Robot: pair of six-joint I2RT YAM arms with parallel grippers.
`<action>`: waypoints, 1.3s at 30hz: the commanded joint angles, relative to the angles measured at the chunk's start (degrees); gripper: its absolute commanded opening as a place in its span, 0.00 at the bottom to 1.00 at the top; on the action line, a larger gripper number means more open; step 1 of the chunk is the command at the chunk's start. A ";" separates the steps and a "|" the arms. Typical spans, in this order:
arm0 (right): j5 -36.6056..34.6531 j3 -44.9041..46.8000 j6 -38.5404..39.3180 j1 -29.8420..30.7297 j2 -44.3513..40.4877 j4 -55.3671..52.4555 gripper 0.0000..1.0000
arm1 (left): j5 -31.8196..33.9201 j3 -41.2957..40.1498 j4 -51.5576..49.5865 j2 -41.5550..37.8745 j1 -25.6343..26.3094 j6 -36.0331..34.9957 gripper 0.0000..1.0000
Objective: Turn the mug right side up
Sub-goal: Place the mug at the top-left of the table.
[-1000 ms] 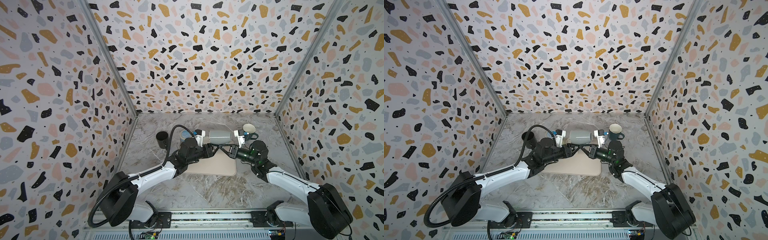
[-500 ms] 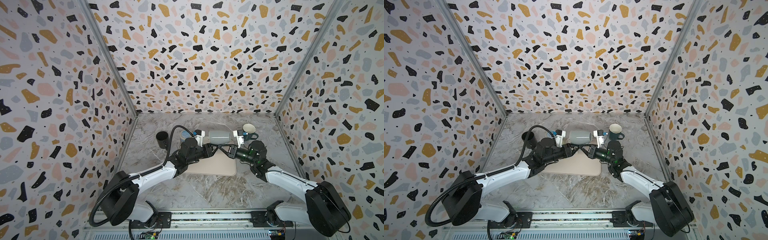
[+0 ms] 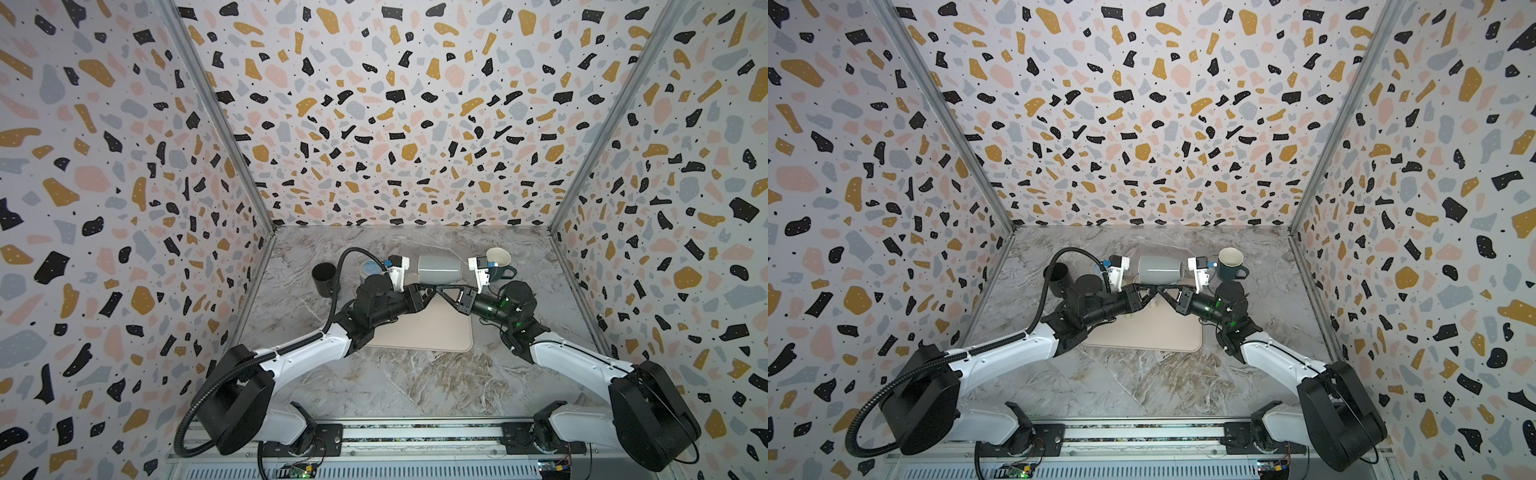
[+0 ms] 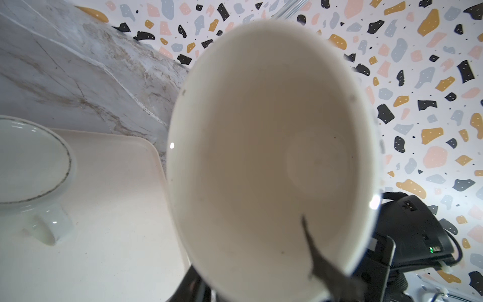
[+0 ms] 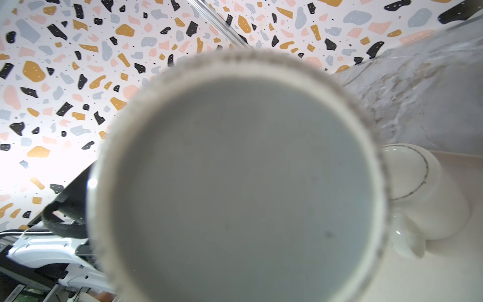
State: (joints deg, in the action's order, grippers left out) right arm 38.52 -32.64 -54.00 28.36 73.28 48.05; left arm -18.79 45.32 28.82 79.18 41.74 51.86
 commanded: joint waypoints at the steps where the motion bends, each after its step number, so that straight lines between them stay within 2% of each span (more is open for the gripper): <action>1: 5.57 -0.01 -1.73 0.29 2.39 3.54 0.00 | -5.87 0.27 15.73 -3.75 1.06 -0.79 0.33; 10: 8.39 0.15 -2.83 -0.24 5.21 6.46 0.00 | -7.37 -1.46 21.09 -5.97 1.01 -0.79 0.32; 13: 8.17 -0.03 -1.88 -0.32 5.30 5.30 0.00 | -7.91 -1.24 20.99 -6.23 1.02 -0.79 0.31; 16: 7.88 -0.64 -0.83 -0.37 5.60 3.55 0.00 | -7.76 -0.60 18.10 -6.32 1.06 -4.08 0.28; 17: 7.93 -0.82 -0.68 -0.32 5.73 3.37 0.00 | -7.99 -0.58 17.99 -6.47 1.07 -4.75 0.23; 19: 7.96 -1.06 -0.74 -0.33 5.99 3.32 0.00 | -7.84 -0.85 17.77 -6.80 1.06 -5.14 0.00; 30: 7.04 -1.46 1.12 -0.32 5.91 -0.15 0.00 | -1.77 0.66 8.37 -9.96 1.03 -10.71 0.00; 36: 7.03 -2.29 1.02 -0.32 6.17 -0.35 0.15 | 2.18 1.42 2.82 -11.94 1.06 -13.72 0.00; 39: 7.34 -2.83 0.92 -0.37 6.19 -0.54 0.17 | 3.32 1.11 2.14 -12.44 1.02 -14.33 0.00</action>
State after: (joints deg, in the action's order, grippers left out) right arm 47.16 -34.68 -57.12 28.27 78.15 53.21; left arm -16.49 41.93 22.96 70.30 42.17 40.21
